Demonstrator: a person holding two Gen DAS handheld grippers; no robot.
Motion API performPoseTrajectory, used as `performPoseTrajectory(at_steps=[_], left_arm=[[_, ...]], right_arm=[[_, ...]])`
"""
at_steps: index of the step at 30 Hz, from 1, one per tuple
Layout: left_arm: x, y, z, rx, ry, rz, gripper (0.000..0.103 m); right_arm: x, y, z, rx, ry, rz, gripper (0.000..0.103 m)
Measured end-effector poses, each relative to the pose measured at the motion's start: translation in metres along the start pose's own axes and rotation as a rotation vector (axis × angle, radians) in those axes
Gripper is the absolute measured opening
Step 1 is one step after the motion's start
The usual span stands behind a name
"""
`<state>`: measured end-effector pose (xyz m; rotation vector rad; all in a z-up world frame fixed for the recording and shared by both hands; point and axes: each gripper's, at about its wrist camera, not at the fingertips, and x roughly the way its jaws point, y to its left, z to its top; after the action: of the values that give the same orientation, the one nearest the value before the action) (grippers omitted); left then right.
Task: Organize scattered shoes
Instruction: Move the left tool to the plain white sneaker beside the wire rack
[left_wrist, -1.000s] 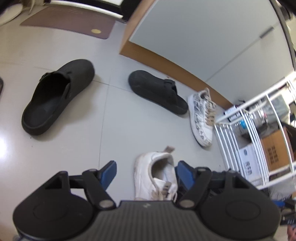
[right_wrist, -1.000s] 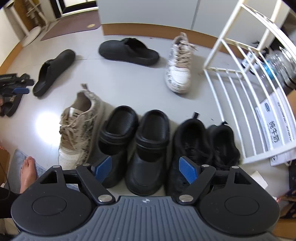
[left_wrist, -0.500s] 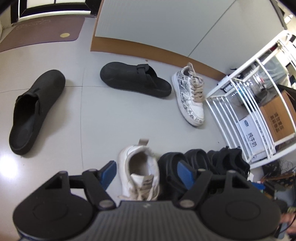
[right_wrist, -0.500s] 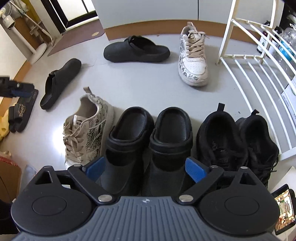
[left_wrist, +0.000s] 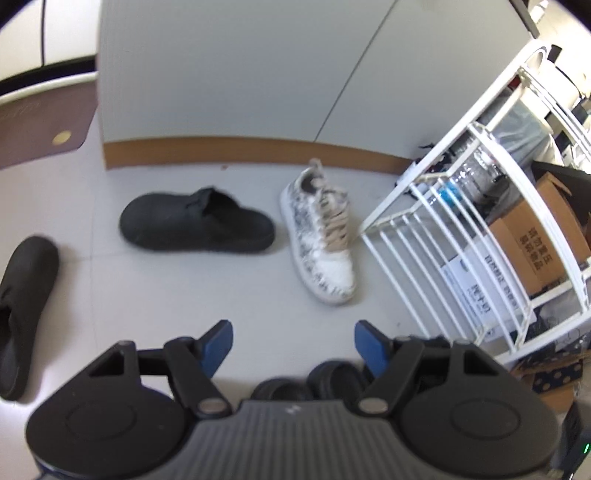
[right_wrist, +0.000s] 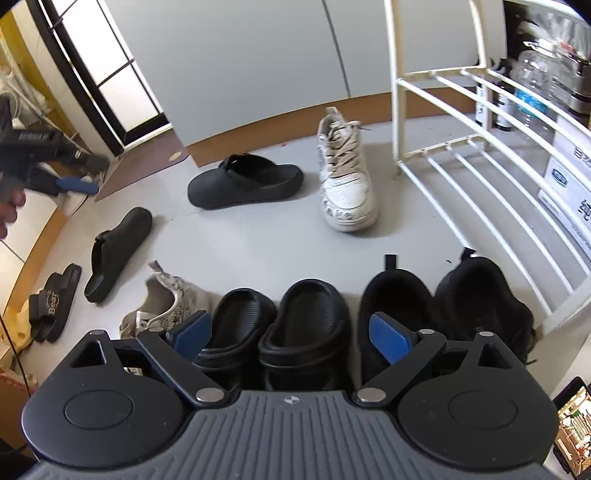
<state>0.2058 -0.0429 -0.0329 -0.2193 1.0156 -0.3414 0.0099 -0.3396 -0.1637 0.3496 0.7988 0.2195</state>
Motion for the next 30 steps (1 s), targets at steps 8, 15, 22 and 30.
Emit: performPoseTrajectory(at_steps=[8, 15, 22, 30], left_arm=[[0.039, -0.039, 0.051, 0.079, 0.025, -0.002, 0.075], [0.072, -0.062, 0.082, 0.103, 0.092, 0.002, 0.075], [0.12, -0.078, 0.098, 0.015, 0.17, 0.048, 0.074], [0.174, -0.083, 0.107, -0.032, 0.134, 0.059, 0.067]], right_arm=[[-0.002, -0.015, -0.001, 0.045, -0.009, 0.004, 0.088], [-0.006, -0.026, 0.001, 0.075, -0.043, -0.003, 0.086], [-0.007, -0.031, 0.0, 0.087, -0.045, -0.033, 0.086], [-0.006, -0.043, -0.007, 0.082, -0.016, -0.094, 0.086]])
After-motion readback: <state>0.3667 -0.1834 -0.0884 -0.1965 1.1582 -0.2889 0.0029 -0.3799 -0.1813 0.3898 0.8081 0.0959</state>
